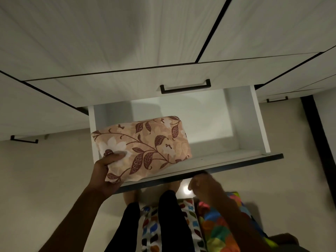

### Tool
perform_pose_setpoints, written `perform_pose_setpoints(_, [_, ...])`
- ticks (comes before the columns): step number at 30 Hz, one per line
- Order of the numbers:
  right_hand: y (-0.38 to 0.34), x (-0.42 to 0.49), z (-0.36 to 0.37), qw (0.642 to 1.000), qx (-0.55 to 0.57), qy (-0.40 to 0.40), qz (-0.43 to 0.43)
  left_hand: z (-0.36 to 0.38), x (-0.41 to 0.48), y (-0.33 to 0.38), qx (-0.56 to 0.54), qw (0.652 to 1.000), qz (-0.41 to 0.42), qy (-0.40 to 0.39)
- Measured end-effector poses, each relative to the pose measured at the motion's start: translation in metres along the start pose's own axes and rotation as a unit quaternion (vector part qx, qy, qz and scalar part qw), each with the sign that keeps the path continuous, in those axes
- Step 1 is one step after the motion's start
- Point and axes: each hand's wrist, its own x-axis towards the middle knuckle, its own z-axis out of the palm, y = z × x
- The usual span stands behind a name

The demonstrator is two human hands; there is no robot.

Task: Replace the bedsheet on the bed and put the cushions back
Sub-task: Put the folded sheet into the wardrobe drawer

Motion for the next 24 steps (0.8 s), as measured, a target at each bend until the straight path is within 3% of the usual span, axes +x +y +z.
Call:
perform_pose_setpoints(3, [-0.002,-0.007,-0.048,0.966,0.247,0.04,0.062,0.006,0.0,-0.004,0.003,1.0,0.003,-0.009])
perform_pose_setpoints(6, [-0.003,0.007,-0.08,0.907,0.388,0.156,0.054,0.011,0.004,-0.009,0.015,1.0,-0.007,-0.018])
perform_pose_setpoints(8, [-0.009,0.027,-0.091,0.875,0.46,0.138,0.053,0.016,0.007,-0.013,0.02,0.999,-0.014,-0.028])
perform_pose_setpoints(12, [-0.024,0.059,-0.099,0.833,0.545,-0.079,0.043,0.035,0.015,-0.026,0.02,0.999,-0.021,-0.044])
perform_pose_setpoints(14, [-0.026,0.068,-0.098,0.812,0.563,-0.148,0.035,0.043,0.022,-0.034,0.022,0.998,-0.03,-0.048])
perform_pose_setpoints(24, [0.001,0.105,-0.103,0.821,0.556,-0.123,0.03,0.033,0.085,-0.046,0.073,0.994,-0.058,-0.053])
